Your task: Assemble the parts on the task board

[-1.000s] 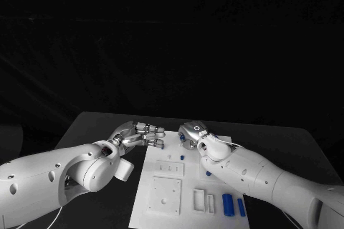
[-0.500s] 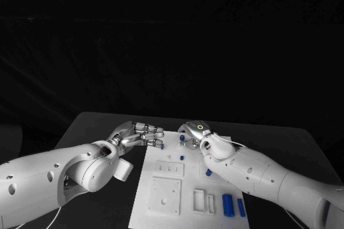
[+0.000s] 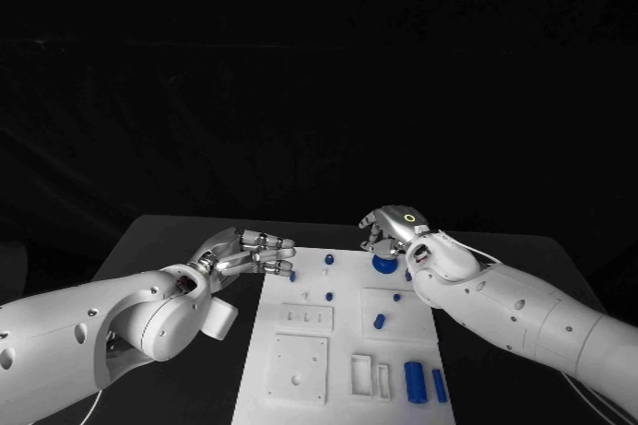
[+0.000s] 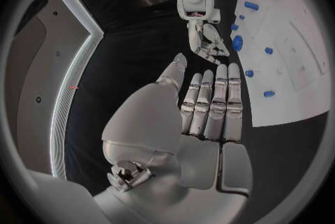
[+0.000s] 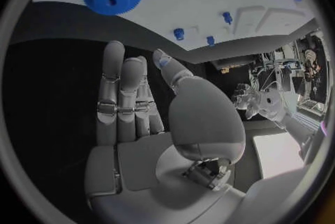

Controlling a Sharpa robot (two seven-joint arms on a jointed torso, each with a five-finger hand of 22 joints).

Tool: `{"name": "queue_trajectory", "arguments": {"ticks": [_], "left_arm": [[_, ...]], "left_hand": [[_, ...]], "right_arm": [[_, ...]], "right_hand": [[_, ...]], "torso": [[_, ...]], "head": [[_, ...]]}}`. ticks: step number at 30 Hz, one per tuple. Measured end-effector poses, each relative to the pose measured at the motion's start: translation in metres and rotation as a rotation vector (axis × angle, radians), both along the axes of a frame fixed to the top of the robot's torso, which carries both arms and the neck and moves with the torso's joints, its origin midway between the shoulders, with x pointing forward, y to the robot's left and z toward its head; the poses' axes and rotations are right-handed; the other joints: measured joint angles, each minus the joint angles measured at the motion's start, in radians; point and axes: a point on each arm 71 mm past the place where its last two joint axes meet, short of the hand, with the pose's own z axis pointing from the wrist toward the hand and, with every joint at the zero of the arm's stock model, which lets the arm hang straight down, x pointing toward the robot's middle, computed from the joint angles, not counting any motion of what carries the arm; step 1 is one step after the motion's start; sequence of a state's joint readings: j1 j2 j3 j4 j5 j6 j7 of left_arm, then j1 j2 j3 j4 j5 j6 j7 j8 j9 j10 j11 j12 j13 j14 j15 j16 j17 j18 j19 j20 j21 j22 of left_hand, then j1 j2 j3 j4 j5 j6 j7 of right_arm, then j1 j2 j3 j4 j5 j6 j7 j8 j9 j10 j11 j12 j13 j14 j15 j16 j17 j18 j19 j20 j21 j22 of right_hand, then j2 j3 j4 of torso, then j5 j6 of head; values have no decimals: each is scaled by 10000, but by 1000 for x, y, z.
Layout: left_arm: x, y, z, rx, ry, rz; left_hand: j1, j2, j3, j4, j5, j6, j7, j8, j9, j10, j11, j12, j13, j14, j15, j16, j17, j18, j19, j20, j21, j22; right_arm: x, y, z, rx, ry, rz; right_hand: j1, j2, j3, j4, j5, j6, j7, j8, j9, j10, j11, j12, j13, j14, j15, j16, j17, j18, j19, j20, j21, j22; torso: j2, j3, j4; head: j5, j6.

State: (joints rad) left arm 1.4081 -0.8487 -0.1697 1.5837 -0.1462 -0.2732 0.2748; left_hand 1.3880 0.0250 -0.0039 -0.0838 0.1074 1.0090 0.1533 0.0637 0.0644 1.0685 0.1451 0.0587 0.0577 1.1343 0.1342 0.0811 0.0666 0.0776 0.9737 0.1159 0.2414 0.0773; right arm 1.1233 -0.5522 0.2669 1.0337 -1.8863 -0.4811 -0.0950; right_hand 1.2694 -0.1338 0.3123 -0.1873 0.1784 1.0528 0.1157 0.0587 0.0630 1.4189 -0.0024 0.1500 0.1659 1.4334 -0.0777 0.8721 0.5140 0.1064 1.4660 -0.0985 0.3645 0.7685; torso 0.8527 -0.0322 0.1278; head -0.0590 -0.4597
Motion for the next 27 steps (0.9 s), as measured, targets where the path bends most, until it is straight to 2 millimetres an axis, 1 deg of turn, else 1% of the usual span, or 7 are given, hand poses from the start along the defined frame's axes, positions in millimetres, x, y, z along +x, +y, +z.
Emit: {"name": "queue_trajectory", "arguments": {"ticks": [2, 4, 5, 6, 11, 17, 27], "left_arm": [[0, 1, 0, 6, -5, 24], [1, 2, 0, 9, -8, 40], [1, 2, 0, 12, -10, 46], [1, 2, 0, 13, -11, 51], [3, 5, 0, 34, -22, 109], [4, 6, 0, 56, -24, 151], [5, 6, 0, 61, -22, 116]], "left_hand": [[0, 0, 0, 0, 0, 0, 0, 0, 0, 0, 0, 0, 0, 0, 0, 0, 0, 1, 0, 0, 0, 0], [0, 0, 0, 0, 0, 0, 0, 0, 0, 0, 0, 0, 0, 0, 0, 0, 0, 0, 0, 0, 0, 0], [0, 0, 0, 0, 0, 0, 0, 0, 0, 0, 0, 0, 0, 0, 0, 0, 0, 1, 0, 0, 0, 0], [0, 0, 0, 0, 0, 0, 0, 0, 0, 0, 0, 0, 0, 0, 0, 0, 0, 0, 0, 0, 0, 0], [0, 0, 0, 0, 0, 0, 0, 0, 0, 1, 0, 0, -1, 0, 0, 0, 0, 0, 0, 0, 0, 0], [0, 0, 27, -27, 0, 0, 0, 0, 0, 1, -1, 0, -1, 0, 0, 0, 0, 0, 0, 0, 0, 0], [0, 0, 27, -27, 0, 0, 0, 0, 0, 0, -1, 0, -1, 1, 0, 0, 0, 0, 0, 0, 0, 0]], "right_arm": [[0, -9, 1, 26, 187, -178], [0, -17, 0, 63, 429, -346], [1, -21, -1, 90, 613, -447], [1, -24, -1, 113, 758, -514], [4, -33, -7, 233, 1541, -778], [7, -42, -14, 393, 2305, -1058], [11, -45, -23, 544, 3114, -1282]], "right_hand": [[101, 101, -763, 41, 75, -95, -57, 29, 7, -715, -54, 1867, 2429, 44, -48, -28, 256, -218, 7, -88, 58, 122], [102, 102, -1092, 97, 164, -206, -112, 29, 11, -1367, -36, 3548, 4436, 44, -48, 131, 582, -221, 7, -89, 185, 305], [138, 138, -1322, 172, 271, -291, -98, 29, 15, -1768, 133, 4850, 5952, -35, -52, 379, 988, -220, 7, -89, 365, 536], [142, 141, -1429, 206, 323, -268, -77, 30, 15, -2207, 35, 5393, 6550, -71, -42, 485, 1196, -221, 7, -89, 460, 664], [142, 141, -2034, 469, 592, -444, -50, 30, 15, -1960, 67, 7903, 9074, -148, 13, 1317, 3013, -153, -5, 7, 1516, 1922], [145, 138, -2160, 672, 694, -504, 2, 30, 15, -1550, 114, 9279, 10397, -16, 141, 1749, 4775, -62, -29, 60, 2358, 3240], [182, 101, -2099, 731, 1044, -738, 29, 29, 14, -1318, 163, 9873, 10943, 65, 152, 1931, 5444, -62, 7, 96, 2496, 4039]], "torso": [[-6, 16, -34], [-12, 29, -59], [-12, 37, -72], [-12, 49, -81], [-12, 74, -89], [-11, 90, -84], [-2, 75, -54]], "head": [[-21, 12], [-33, 13], [-41, 10], [-49, -1], [-115, -15], [-172, -28], [-224, -58]]}}
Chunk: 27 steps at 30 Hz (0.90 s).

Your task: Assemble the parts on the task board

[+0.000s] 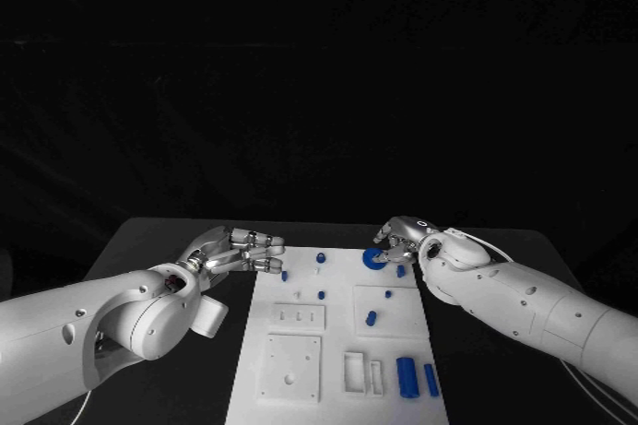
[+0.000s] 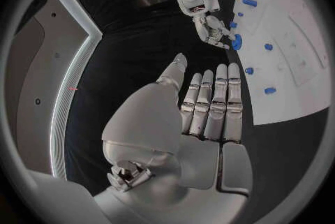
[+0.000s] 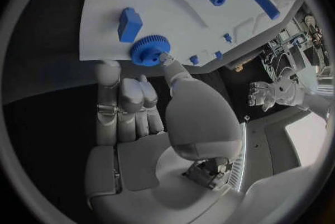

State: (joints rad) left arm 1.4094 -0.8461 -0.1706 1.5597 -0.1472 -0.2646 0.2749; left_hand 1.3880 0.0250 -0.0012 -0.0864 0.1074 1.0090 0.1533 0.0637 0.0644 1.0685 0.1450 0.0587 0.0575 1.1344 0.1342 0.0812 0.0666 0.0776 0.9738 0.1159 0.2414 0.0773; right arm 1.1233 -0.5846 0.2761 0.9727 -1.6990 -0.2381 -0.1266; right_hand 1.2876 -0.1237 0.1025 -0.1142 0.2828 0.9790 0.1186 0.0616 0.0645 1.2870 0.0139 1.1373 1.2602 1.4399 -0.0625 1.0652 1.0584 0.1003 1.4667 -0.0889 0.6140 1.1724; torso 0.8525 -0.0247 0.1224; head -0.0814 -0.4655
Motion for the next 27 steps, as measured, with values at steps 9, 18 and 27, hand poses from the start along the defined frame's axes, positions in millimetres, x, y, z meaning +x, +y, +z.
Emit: {"name": "queue_trajectory", "arguments": {"ticks": [9, 18, 27], "left_arm": [[0, 1, 0, 10, 1, 9], [0, 1, 0, 15, -1, -1], [1, 1, 0, 22, -2, 0]], "left_hand": [[0, 0, 0, 0, 0, 0, 0, 0, 0, 0, 0, 0, 0, 0, 0, 0, 0, 0, 0, 0, 0, 0], [0, 0, 0, 0, 0, 0, 0, 0, 0, 1, 0, 0, 0, 0, 0, 0, 0, 0, 0, 0, 0, 0], [0, 0, 0, 0, 0, -35, 35, 0, 0, -36, 36, 0, 0, 0, 0, 0, 0, 0, 0, 0, 0, 0]], "right_arm": [[2, -3, -1, 64, 279, -90], [2, -1, -2, 113, 448, -56], [1, 0, -6, 223, 653, -16]], "right_hand": [[-3, 2, 91, -58, 237, 189, -39, 0, 0, 69, -67, 78, 91, 1, 0, 56, 141, -6, 0, 0, 39, 280], [-130, 65, 239, -183, 466, 422, -93, 0, 0, 89, -85, 127, 152, 1, 0, 131, 224, -12, 0, 0, 39, 493], [-373, -2, 178, -69, 891, 425, -95, 0, -1, 197, -83, 280, 262, 34, -33, 201, 318, -19, 0, -1, 97, 627]], "torso": [[-1, -13, 0], [-1, -7, -2], [0, -3, -1]], "head": [[-21, -32], [-29, -10], [-30, -9]]}}
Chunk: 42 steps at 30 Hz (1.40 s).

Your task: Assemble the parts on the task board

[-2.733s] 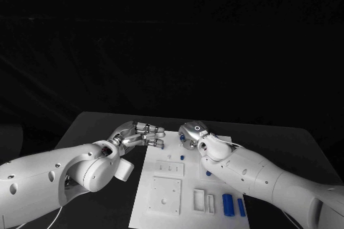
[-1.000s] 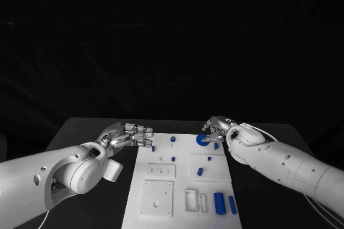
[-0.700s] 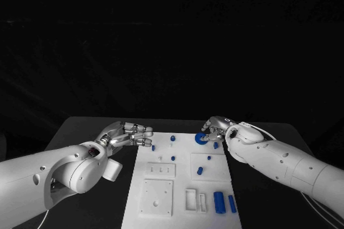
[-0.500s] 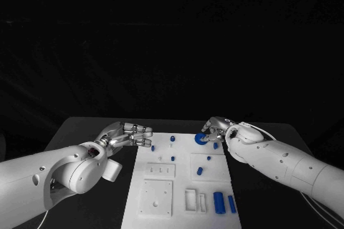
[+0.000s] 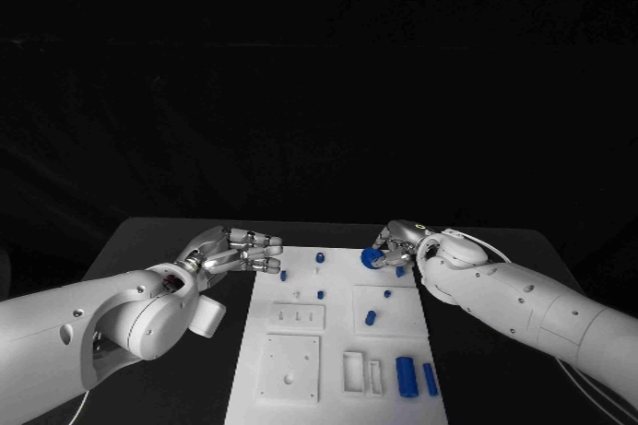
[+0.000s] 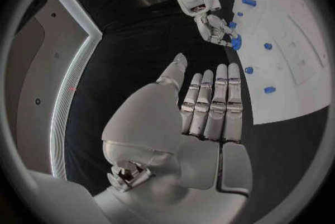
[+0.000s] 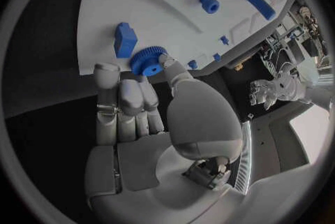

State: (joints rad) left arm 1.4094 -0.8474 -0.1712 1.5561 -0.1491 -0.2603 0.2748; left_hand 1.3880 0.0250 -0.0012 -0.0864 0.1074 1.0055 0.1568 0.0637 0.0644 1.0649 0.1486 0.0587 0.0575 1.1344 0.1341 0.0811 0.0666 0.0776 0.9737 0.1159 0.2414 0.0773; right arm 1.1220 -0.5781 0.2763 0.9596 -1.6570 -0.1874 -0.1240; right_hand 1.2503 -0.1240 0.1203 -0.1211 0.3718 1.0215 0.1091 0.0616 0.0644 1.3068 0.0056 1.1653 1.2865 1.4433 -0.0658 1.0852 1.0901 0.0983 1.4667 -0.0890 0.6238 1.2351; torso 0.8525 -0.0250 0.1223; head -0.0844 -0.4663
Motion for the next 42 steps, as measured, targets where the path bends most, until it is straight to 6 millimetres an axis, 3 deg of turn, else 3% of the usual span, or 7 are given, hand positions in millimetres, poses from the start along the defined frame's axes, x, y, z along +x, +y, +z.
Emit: {"name": "queue_trajectory", "arguments": {"ticks": [9, 24, 30, 38, 42], "left_arm": [[0, 0, 0, 10, 16, -9], [0, 0, -1, 30, 46, -48], [1, 0, -1, 39, 49, -51], [1, 0, -1, 46, 57, -56], [1, 0, -1, 48, 60, -59]], "left_hand": [[0, 0, 0, 0, 0, 0, 0, 0, 0, 0, 0, 0, 0, 0, 0, 0, 0, 0, 0, 0, 0, 0], [0, 0, 0, 0, 0, -36, -36, 0, 0, 0, 0, 0, 0, 0, 0, 0, 0, 0, 0, 0, 0, 0], [0, 0, 0, 0, 0, -36, -36, 0, 0, 0, 0, 0, -1, 0, 0, 0, 0, 0, 0, 0, 0, 0], [0, 0, 0, 0, 0, -36, -36, 0, 0, 0, 0, 0, 0, 0, 0, 0, 0, 0, 0, 0, 0, 0], [0, 0, 0, 0, 0, -36, -36, 0, 0, 0, 0, 0, -1, 0, 0, 0, 0, 0, 0, 0, 0, 0]], "right_arm": [[0, 0, 0, 232, 114, 10], [0, 4, -2, 344, 207, 57], [0, 8, -2, 145, 37, 124], [-4, 16, -3, -380, -402, 355], [-6, 21, -3, -626, -616, 513]], "right_hand": [[-51, -51, -96, 206, 174, 2, -1, 0, 0, 15, 15, 1, 16, 0, 0, 41, 63, -13, 0, 0, 0, 157], [-95, -7, 122, 161, 137, 256, -66, -20, -23, 33, -3, 0, 51, 0, 0, 46, 105, -58, 0, 0, -1, 298], [-171, 67, 1448, -226, -544, 907, -223, -55, -32, 143, -106, 39, 119, 66, -65, 79, 155, -64, 0, 0, -1, 449], [-228, 9, 2188, -641, -359, 1013, -267, -28, -25, 231, -162, 109, 187, 74, -72, 118, 187, -66, -22, -23, 64, 614], [-284, 65, 2519, -809, 2, 1013, -268, -32, -24, 231, -162, 116, 196, 74, -72, 118, 195, -67, 0, -75, 134, 718]], "torso": [[1, -1, 1], [7, -3, 0], [7, -2, 6], [6, -11, 12], [2, -10, 12]], "head": [[0, -14], [-31, -15], [-32, -63], [-12, -67], [7, -58]]}}
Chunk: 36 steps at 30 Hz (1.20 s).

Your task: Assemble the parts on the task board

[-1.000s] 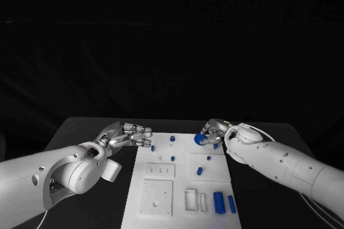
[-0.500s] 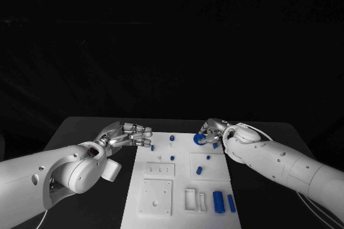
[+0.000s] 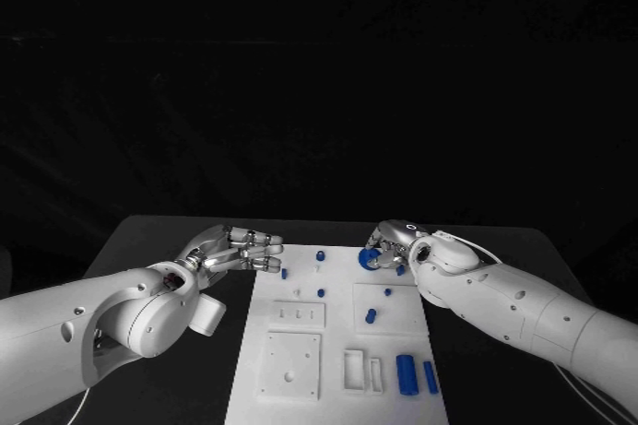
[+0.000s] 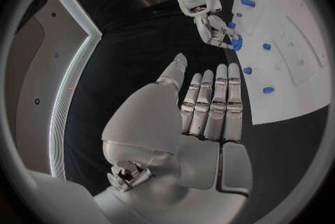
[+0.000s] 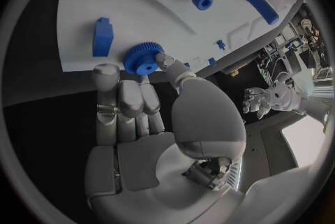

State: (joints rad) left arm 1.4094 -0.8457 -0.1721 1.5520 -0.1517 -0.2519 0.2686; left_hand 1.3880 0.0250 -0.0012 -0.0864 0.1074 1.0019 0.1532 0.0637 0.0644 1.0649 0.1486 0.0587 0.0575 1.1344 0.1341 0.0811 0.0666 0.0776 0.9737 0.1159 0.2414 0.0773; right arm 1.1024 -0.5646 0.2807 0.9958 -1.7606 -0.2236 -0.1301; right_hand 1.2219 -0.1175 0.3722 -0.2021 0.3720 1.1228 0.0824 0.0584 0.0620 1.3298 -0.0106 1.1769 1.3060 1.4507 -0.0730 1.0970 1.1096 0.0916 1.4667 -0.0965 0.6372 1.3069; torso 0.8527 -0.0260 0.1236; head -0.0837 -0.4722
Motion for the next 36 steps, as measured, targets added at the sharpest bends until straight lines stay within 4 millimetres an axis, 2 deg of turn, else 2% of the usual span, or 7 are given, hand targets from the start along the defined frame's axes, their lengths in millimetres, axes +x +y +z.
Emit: {"name": "queue_trajectory", "arguments": {"ticks": [9, 15, 24, 36], "left_arm": [[0, 1, 0, 3, 6, 2], [-1, 1, 0, 4, 10, -2], [-1, 0, 0, 1, 13, -18], [-2, -1, 0, -8, 19, -63]], "left_hand": [[0, 0, 0, 0, 0, 0, 0, 0, 0, 0, 0, 0, 0, -37, -37, 0, 0, 0, -36, 36, 0, 0], [0, 0, 0, 0, 0, 0, 0, 0, 0, 0, 0, 0, 0, -37, -37, 0, 0, 0, -36, 36, 0, 0], [0, 0, 0, 0, 0, 0, 0, 0, 0, 0, 0, 0, 0, -37, -37, 0, 0, 0, -36, 36, 0, 0], [0, 0, 0, 0, 0, 0, 0, 0, 0, -37, 36, 0, 0, -37, -37, 0, 0, 0, -36, 36, 0, 0]], "right_arm": [[-2, 1, 0, -236, -253, 91], [-7, 7, 1, -228, -421, 300], [-19, 36, 14, -147, -1100, 1072], [-34, 84, 27, -155, -1903, 2073]], "right_hand": [[-82, -11, -204, 117, 116, 0, 0, -1, 21, 0, 0, 0, -20, 0, 0, 0, -1, -2, 0, 0, 0, 12], [-81, -12, -261, 143, 115, 277, -20, -30, 23, -1, 1, 0, -20, 0, 0, 0, -1, -4, 0, 0, 72, 11], [-81, -13, -300, 158, 195, 292, -30, 6, 24, -1, 1, 0, -1, 36, -35, -1, 14, -5, 0, 1, 197, 10], [-82, -14, -266, 191, 203, 295, -30, 5, 24, -1, 1, -1, -2, 35, -35, -1, 13, -6, 0, 1, 273, 9]], "torso": [[-1, -1, -3], [0, 9, -7], [0, 5, -6], [0, -20, 16]], "head": [[26, 40], [42, 47], [83, 33], [251, 48]]}}
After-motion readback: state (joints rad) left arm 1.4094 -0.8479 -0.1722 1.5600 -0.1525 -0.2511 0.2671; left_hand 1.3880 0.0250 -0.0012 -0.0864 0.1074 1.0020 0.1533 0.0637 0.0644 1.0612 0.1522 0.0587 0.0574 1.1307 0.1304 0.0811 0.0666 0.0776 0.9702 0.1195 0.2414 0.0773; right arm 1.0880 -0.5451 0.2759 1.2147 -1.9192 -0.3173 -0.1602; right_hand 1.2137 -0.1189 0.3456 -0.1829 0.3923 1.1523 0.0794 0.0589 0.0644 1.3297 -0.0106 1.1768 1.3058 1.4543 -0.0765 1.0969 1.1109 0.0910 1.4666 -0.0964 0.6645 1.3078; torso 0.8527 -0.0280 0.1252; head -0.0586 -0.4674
